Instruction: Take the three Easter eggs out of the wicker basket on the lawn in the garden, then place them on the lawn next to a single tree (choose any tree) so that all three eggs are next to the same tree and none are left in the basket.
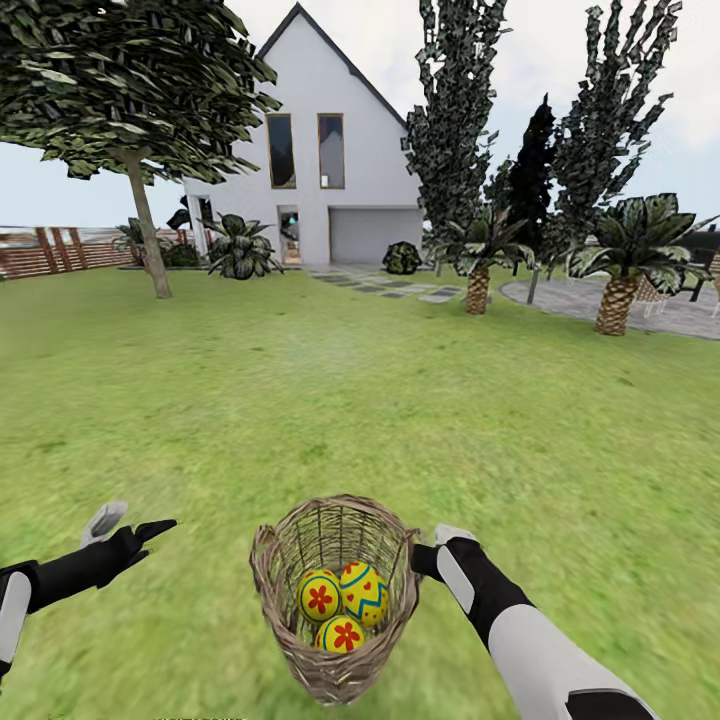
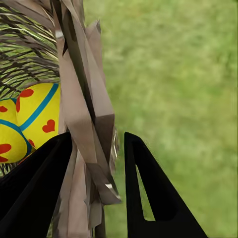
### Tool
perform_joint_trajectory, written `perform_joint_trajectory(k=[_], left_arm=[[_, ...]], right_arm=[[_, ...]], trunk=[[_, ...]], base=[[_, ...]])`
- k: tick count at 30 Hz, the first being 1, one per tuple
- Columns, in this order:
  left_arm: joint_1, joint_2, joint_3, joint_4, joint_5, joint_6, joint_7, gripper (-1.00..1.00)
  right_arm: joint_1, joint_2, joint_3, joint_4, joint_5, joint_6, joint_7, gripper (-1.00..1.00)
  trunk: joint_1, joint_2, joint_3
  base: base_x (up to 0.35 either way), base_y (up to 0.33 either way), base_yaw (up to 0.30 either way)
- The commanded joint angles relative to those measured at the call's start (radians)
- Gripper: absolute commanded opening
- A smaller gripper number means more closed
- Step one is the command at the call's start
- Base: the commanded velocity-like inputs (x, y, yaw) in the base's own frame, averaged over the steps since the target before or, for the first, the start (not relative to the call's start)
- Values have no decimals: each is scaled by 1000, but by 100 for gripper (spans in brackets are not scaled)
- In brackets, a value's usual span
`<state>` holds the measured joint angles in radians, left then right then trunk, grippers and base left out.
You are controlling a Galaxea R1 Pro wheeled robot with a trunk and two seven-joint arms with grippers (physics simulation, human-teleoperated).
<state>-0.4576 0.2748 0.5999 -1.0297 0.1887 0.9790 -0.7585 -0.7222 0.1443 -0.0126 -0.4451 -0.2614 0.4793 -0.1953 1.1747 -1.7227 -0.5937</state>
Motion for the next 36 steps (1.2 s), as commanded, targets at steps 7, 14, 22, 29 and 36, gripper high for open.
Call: perform_joint_trajectory(k=[7,14,22,29,36], left_arm=[[-1,0,1,0,-2,4,-4,100],[-1,0,1,0,-2,4,-4,100],[-1,0,1,0,-2,6,-4,100],[-1,-1,1,0,-2,6,-4,100],[-1,0,2,0,1,9,-5,100]], right_arm=[[-1,1,-3,-3,-16,2,-7,-100],[0,1,-3,-3,-16,2,-7,-100],[0,1,-3,-3,-17,2,-7,-100],[0,1,-3,-3,-16,2,-7,-100],[0,1,-3,-3,-18,-11,-7,-100]], trunk=[[-27,49,27],[-54,98,55],[-85,154,87],[-111,203,114],[-138,252,142]], base=[[0,0,254],[0,0,254],[0,0,254],[0,0,254],[0,0,254]])
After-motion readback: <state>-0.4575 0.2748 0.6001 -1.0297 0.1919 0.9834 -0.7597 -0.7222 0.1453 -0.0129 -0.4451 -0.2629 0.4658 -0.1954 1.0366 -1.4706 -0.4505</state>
